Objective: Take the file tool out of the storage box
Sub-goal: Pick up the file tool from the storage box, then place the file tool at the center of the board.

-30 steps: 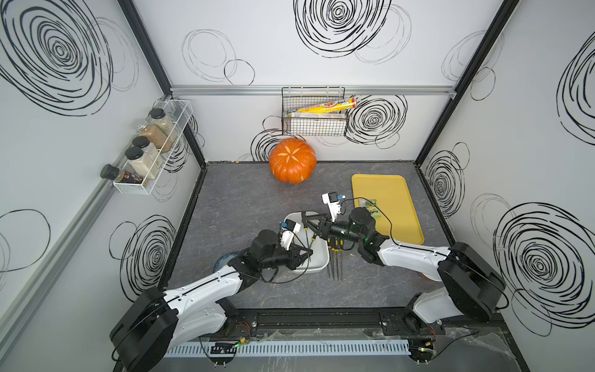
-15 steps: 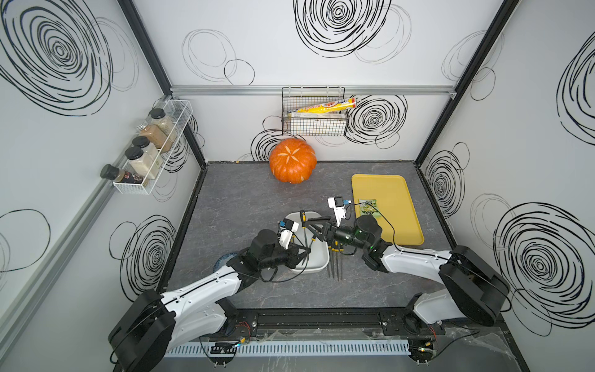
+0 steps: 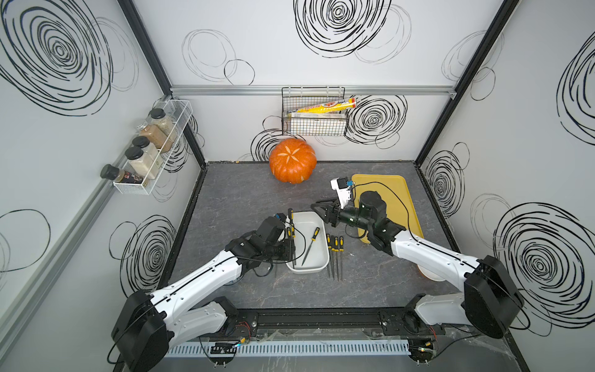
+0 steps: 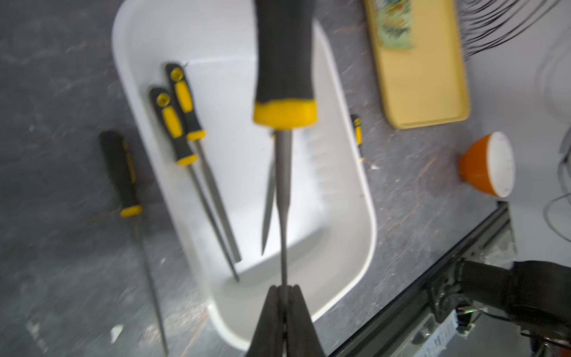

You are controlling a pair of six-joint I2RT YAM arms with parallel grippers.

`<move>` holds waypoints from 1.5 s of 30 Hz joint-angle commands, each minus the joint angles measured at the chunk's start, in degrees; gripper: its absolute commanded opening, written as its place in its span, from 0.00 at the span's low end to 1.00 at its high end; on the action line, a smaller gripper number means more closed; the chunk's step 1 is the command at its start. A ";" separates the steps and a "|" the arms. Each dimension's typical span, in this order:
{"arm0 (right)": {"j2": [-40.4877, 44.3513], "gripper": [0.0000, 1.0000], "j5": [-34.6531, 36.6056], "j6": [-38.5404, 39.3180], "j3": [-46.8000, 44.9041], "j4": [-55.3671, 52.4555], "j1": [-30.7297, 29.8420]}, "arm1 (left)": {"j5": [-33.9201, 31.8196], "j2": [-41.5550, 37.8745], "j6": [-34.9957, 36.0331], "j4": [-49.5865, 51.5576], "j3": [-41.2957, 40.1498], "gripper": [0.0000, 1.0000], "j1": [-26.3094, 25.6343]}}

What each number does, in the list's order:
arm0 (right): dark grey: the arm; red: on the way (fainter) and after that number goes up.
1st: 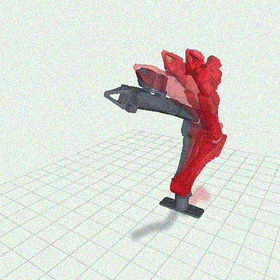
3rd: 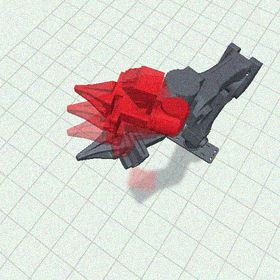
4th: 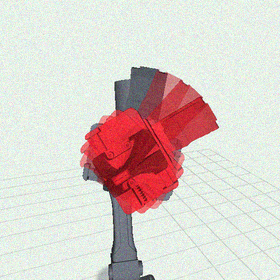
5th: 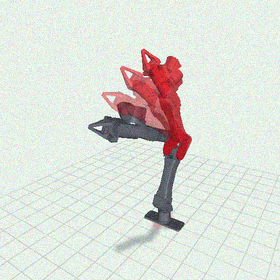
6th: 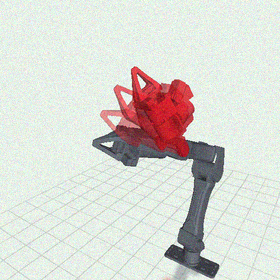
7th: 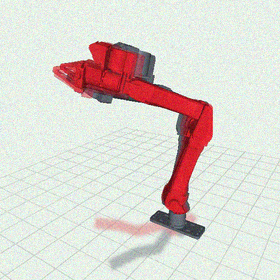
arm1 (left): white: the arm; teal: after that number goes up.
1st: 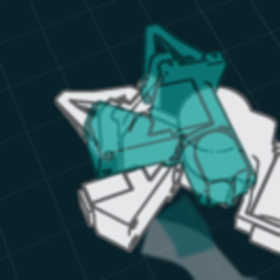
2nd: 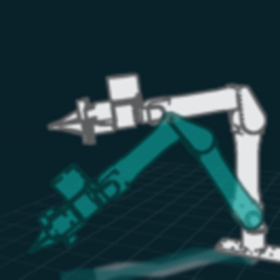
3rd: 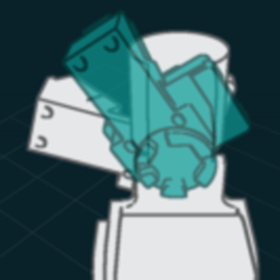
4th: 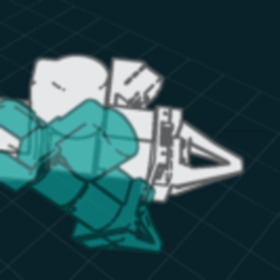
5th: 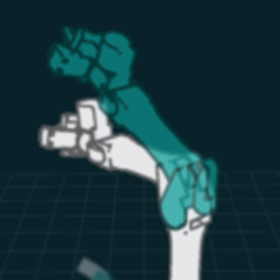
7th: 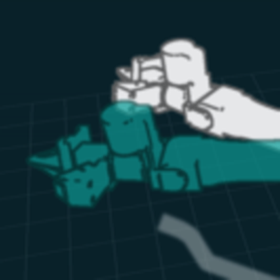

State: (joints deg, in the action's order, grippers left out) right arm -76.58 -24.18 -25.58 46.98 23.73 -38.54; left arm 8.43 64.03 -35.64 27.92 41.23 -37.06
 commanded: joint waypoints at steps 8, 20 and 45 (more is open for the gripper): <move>3.02 0.43 3.11 4.75 -3.81 -4.74 0.07 | -5.07 8.86 1.35 13.91 2.79 0.00 5.99; 2.04 0.43 3.62 4.31 -4.48 -3.74 0.19 | -1.78 19.68 6.71 15.54 3.20 0.00 7.62; -1.65 0.43 0.65 4.58 -2.68 -5.25 0.14 | 0.32 28.07 9.18 14.74 5.00 0.13 10.21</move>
State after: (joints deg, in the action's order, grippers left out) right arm -77.97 -22.94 -21.21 43.09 18.48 -38.48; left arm 8.25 89.60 -27.38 43.99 46.52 -27.35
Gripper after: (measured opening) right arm 0.427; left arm 0.127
